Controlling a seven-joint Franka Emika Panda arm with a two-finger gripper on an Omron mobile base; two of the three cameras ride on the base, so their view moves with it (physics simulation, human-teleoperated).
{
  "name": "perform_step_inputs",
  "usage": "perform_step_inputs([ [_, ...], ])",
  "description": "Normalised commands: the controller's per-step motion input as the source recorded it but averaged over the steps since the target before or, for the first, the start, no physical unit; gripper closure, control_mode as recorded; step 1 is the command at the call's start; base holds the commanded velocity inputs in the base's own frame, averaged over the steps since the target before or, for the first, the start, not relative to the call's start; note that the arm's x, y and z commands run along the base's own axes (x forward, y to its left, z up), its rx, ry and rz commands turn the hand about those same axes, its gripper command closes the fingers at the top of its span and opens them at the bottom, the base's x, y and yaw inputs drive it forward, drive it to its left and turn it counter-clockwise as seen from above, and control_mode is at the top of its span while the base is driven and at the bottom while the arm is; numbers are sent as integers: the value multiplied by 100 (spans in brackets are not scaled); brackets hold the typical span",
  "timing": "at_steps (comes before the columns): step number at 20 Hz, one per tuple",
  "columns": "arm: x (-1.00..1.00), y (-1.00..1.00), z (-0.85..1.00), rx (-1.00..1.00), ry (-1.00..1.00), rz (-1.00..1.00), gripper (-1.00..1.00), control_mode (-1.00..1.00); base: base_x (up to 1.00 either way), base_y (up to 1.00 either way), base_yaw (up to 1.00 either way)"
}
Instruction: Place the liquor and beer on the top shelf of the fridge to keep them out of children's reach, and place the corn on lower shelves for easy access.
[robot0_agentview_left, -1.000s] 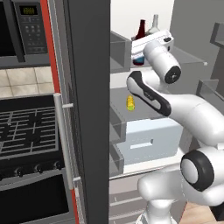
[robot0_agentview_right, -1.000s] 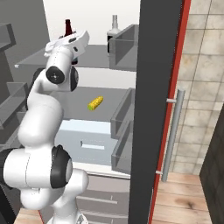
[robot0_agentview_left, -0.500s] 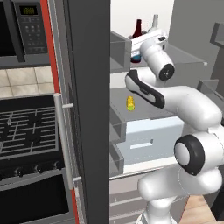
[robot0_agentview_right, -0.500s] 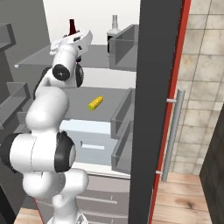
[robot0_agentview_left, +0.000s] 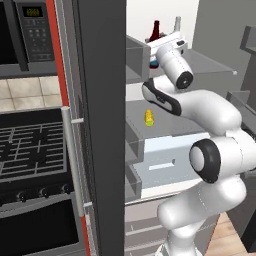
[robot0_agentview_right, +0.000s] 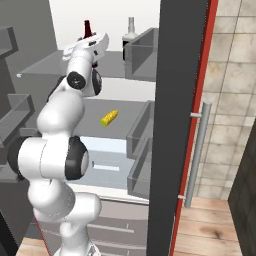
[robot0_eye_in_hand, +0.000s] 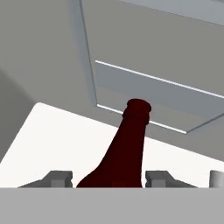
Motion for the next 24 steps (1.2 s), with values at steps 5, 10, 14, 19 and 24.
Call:
perform_step_inputs([
  [5,24,1,0,0,-6,0,-100,-100,0,0,0],
  [10,5,4,0,0,-11,0,-100,-100,0,0,0],
  [14,-3,0,0,-1,-16,0,-100,-100,0,0,0],
  [19,-38,0,6,-1,-6,0,-100,-100,0,0,0],
  [24,-82,0,14,-2,10,0,-100,-100,0,0,0],
])
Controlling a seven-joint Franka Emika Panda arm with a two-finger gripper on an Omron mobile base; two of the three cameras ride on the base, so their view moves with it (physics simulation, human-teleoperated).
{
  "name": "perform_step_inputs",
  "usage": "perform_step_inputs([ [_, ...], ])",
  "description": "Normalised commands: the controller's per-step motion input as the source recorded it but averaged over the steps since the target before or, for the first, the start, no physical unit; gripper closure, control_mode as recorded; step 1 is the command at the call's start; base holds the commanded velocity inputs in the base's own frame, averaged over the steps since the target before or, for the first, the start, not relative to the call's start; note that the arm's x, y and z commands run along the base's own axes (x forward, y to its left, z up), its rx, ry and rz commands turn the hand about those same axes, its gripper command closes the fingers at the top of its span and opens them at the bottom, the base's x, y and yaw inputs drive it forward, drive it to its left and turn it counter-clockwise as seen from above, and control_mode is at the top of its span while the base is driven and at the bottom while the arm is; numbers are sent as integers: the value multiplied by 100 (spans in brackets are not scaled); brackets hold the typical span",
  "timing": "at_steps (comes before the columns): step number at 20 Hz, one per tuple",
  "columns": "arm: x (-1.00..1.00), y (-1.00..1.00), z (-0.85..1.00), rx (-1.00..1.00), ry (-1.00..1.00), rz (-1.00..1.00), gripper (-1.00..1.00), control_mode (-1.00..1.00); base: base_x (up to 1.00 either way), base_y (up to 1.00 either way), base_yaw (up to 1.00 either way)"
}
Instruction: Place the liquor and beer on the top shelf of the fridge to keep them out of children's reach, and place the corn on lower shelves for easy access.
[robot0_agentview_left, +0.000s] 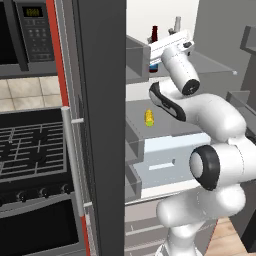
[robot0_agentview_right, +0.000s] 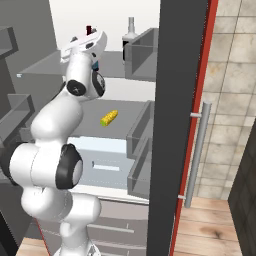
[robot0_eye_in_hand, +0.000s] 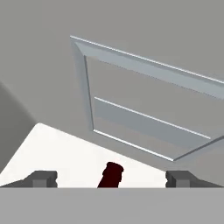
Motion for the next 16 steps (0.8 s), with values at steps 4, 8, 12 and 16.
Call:
perform_step_inputs([
  [4,-83,-1,0,-2,19,-1,-100,-100,0,0,0],
  [8,-81,-6,1,-1,24,-2,-100,-100,0,0,0],
  [12,-85,-15,6,0,30,-3,-100,-100,0,0,0],
  [16,-89,-22,9,0,34,-2,-100,-100,0,0,0],
])
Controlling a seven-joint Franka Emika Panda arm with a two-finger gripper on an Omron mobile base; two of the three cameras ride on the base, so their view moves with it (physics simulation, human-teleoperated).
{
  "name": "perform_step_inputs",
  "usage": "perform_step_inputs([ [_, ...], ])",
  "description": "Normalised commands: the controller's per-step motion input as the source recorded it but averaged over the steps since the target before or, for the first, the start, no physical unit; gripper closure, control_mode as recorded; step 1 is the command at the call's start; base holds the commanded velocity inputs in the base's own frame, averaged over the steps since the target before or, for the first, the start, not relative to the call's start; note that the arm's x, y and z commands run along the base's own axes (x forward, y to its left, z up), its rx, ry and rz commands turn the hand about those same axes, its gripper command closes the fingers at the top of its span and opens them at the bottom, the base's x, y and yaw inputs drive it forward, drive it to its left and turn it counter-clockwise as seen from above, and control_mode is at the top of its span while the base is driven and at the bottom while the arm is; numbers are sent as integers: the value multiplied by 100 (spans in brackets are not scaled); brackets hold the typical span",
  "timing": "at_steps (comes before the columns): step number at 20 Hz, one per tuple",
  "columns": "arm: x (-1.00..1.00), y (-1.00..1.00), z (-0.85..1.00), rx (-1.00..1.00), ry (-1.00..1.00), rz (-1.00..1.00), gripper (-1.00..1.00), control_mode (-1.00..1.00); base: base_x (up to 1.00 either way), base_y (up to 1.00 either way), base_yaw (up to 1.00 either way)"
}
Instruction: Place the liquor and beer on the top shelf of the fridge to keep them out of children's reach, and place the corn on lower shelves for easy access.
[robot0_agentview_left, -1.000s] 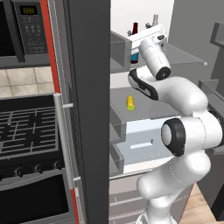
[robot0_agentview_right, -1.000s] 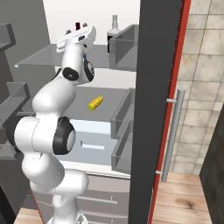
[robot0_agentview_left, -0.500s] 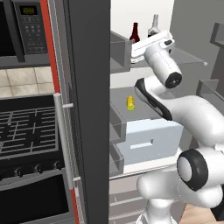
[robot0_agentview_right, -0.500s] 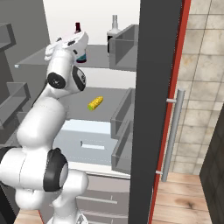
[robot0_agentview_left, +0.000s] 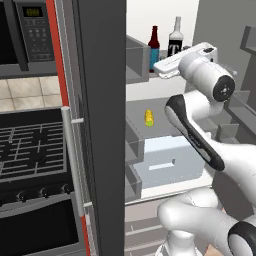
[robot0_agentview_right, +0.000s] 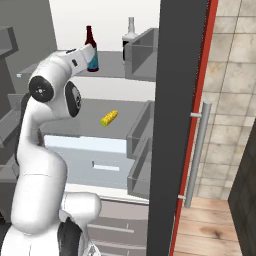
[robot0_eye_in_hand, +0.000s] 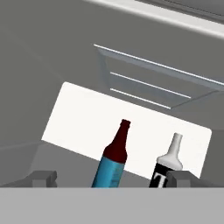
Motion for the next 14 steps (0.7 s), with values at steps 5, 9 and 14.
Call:
perform_step_inputs([
  [5,-99,-21,1,-2,28,0,-100,-100,0,0,0],
  [9,-100,-19,0,-5,24,0,-100,-100,0,0,0],
  [14,-100,-9,-5,-7,19,0,-100,-100,0,0,0],
])
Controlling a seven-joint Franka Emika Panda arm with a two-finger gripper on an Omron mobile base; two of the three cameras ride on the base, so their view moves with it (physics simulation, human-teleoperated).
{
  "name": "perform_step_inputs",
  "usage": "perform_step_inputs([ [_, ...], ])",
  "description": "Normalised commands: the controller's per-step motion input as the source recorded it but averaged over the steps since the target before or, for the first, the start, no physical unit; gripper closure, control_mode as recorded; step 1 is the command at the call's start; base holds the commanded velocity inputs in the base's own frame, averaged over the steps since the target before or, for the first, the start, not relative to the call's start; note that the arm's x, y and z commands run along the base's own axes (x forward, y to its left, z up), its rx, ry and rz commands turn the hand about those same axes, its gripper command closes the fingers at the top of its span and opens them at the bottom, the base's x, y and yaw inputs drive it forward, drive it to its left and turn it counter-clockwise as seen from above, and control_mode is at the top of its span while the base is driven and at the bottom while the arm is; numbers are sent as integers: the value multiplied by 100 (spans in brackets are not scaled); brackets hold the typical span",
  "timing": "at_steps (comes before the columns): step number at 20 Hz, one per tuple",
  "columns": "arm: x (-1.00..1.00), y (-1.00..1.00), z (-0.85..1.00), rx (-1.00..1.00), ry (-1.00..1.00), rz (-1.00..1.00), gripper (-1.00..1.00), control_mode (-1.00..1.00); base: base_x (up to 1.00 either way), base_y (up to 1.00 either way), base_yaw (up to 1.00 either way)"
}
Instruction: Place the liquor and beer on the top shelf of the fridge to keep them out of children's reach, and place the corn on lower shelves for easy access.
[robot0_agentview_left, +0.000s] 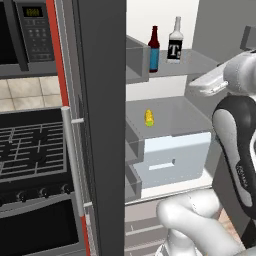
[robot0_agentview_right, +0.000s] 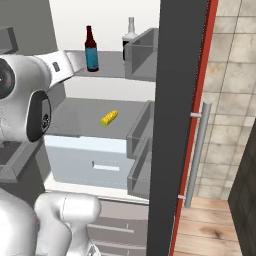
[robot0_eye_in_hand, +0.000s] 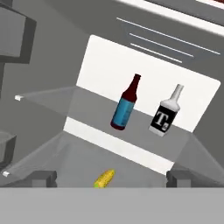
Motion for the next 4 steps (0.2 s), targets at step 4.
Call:
perform_step_inputs([
  [4,-85,0,-26,-9,18,0,-100,-100,0,0,0],
])
